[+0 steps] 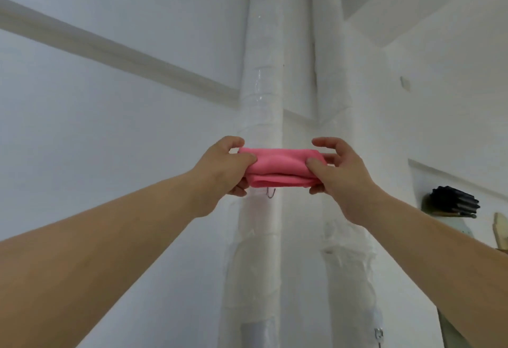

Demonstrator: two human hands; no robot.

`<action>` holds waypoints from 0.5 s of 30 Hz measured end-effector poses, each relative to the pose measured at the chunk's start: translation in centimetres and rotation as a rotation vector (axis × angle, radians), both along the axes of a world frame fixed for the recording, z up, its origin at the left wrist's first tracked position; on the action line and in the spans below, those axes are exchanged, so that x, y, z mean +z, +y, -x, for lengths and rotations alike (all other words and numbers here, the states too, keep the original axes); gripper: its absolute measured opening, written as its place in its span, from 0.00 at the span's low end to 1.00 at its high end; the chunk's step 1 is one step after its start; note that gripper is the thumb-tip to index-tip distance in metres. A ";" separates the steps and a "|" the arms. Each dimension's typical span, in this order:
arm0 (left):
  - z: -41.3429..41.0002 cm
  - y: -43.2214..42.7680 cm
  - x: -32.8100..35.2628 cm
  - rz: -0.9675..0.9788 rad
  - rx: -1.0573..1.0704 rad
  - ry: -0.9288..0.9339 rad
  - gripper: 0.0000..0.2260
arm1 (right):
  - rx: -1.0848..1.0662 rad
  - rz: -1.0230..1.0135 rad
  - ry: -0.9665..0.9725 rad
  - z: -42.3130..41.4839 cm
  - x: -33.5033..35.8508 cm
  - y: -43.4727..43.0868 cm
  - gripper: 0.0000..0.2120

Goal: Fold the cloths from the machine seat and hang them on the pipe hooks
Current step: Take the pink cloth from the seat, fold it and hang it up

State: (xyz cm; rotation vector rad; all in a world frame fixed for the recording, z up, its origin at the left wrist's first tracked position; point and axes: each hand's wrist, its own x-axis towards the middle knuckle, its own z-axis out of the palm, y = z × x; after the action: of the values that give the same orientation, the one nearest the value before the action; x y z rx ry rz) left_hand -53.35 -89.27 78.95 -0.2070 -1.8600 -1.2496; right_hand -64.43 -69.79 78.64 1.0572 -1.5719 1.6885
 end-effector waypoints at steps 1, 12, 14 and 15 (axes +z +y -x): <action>0.4 0.1 0.3 0.011 0.015 0.012 0.16 | -0.003 0.002 0.013 0.7 0.3 -0.2 0.13; 5.0 -1.1 -3.0 -0.122 0.007 -0.179 0.06 | -0.016 -0.288 -0.276 4.7 -1.4 -3.4 0.12; 4.7 -0.6 -3.2 -0.112 0.029 -0.245 0.06 | -0.039 -0.354 -0.300 4.6 -1.5 -3.2 0.14; 4.6 -0.4 -3.3 -0.093 0.052 -0.266 0.06 | -0.060 -0.377 -0.299 4.6 -1.5 -3.1 0.16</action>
State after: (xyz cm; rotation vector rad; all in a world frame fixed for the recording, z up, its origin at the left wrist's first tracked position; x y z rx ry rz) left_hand -57.93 -89.72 75.65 0.0615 -2.0104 -1.3773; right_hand -69.07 -72.85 77.14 0.9501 -2.1552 1.6027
